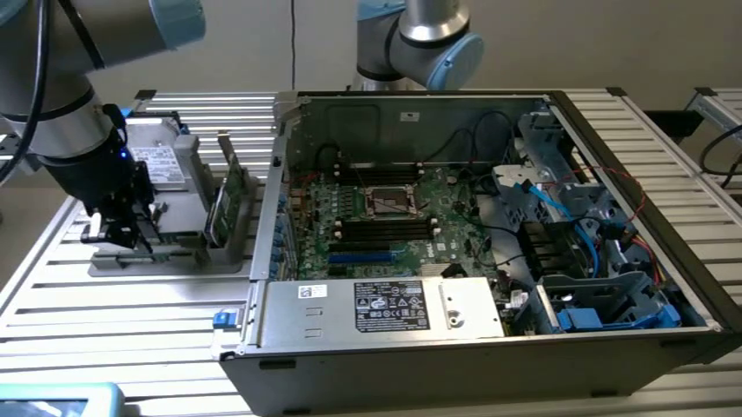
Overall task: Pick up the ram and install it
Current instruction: 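Pick up the ram and move it above insertion slot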
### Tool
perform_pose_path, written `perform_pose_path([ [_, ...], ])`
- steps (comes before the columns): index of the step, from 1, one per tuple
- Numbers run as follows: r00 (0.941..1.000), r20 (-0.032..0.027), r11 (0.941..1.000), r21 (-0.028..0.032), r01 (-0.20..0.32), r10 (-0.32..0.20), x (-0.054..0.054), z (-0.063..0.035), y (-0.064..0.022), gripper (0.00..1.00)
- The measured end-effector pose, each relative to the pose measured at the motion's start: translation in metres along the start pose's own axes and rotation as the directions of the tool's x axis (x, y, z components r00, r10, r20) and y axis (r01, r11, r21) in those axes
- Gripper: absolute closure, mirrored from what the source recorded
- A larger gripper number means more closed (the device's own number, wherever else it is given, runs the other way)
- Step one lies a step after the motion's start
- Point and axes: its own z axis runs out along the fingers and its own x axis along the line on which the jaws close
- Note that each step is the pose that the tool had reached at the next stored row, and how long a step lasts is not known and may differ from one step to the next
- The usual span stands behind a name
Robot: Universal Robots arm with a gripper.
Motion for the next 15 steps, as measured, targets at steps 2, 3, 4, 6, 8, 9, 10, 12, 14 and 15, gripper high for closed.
perform_pose_path([
  [2, 1.0000, 0.0000, 1.0000, -0.0007, 0.000, 0.000, 0.000, 0.0036, 0.0000, 0.64],
  [3, 1.0000, 0.0001, 1.0000, -0.0012, 0.000, 0.000, 0.000, 0.0057, 0.0000, 0.64],
  [4, 1.0000, 0.0001, 1.0000, -0.0023, 0.000, 0.000, 0.000, 0.0074, 0.0001, 0.64],
  [6, 1.0000, -0.0001, 1.0000, -0.0044, 0.000, 0.000, 0.000, 0.0110, 0.0001, 0.64],
  [8, 1.0000, 0.0000, 1.0000, -0.0056, 0.000, 0.000, -0.001, 0.0145, 0.0001, 0.64],
  [9, 1.0000, 0.0000, 1.0000, -0.0059, 0.000, 0.000, -0.002, 0.0156, 0.0001, 0.64],
  [10, 1.0000, 0.0001, 1.0000, -0.0059, 0.000, 0.000, -0.002, 0.0167, 0.0001, 0.64],
  [12, 1.0000, 0.0000, 1.0000, -0.0062, 0.000, 0.000, -0.003, 0.0190, 0.0002, 0.64],
  [14, 1.0000, 0.0001, 1.0000, -0.0064, 0.000, 0.000, -0.003, 0.0213, 0.0003, 0.64],
  [15, 1.0000, 0.0000, 1.0000, -0.0065, 0.000, 0.000, -0.004, 0.0222, 0.0002, 0.64],
])
